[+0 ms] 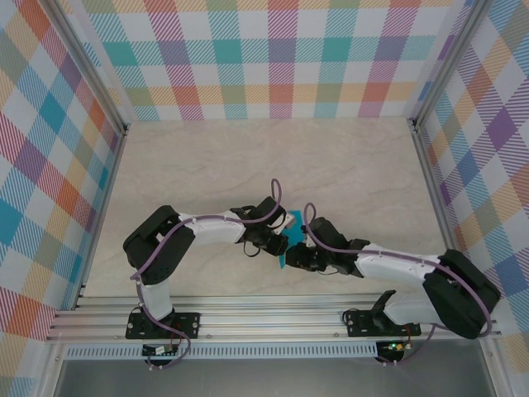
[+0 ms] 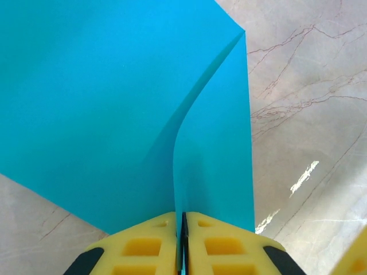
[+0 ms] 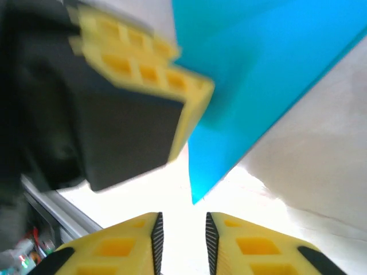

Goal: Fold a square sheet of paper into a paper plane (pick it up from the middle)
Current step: Third fold the triangle at the center of the table, then fourth fold the wing at the center of the table.

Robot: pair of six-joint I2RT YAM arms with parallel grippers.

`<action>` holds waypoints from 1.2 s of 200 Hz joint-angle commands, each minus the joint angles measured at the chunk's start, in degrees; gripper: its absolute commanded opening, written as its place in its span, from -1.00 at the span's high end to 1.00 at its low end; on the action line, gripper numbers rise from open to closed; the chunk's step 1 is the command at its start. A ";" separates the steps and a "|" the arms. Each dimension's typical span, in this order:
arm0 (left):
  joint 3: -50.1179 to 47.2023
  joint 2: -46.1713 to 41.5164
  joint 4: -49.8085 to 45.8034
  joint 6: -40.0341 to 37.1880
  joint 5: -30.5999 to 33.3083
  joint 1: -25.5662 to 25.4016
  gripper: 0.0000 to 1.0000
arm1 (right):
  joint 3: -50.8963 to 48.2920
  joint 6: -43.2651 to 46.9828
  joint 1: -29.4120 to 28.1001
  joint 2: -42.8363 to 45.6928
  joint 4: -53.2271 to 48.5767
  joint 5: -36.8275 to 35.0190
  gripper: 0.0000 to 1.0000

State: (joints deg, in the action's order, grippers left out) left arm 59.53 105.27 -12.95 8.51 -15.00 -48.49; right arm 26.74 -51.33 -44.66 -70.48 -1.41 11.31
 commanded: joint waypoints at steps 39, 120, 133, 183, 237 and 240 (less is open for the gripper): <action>1.53 -1.50 -4.50 0.45 0.59 0.76 0.64 | 1.67 4.56 12.23 0.20 -1.94 6.69 0.38; 0.71 -6.57 -5.13 2.07 1.39 0.72 0.35 | 9.60 5.13 12.85 -16.35 5.18 11.34 0.66; 0.05 -8.26 -5.34 2.48 2.52 0.73 0.29 | 10.66 5.36 12.94 -18.81 5.34 11.22 0.69; -2.81 -15.24 -5.82 6.45 7.79 0.80 0.27 | 13.34 5.80 13.00 -24.19 3.84 10.52 0.73; -2.18 -10.86 -0.84 10.48 2.73 0.74 0.69 | 13.07 5.39 12.94 -25.37 2.34 8.62 0.72; -1.87 -10.17 -1.07 10.61 3.00 0.72 0.72 | 13.12 5.37 12.94 -25.34 2.37 8.64 0.72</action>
State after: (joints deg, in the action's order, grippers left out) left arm 56.82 91.15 -14.87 16.27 -11.92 -48.23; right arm 39.03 -47.05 -31.90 -94.48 2.07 21.06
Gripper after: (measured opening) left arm 0.185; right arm 0.140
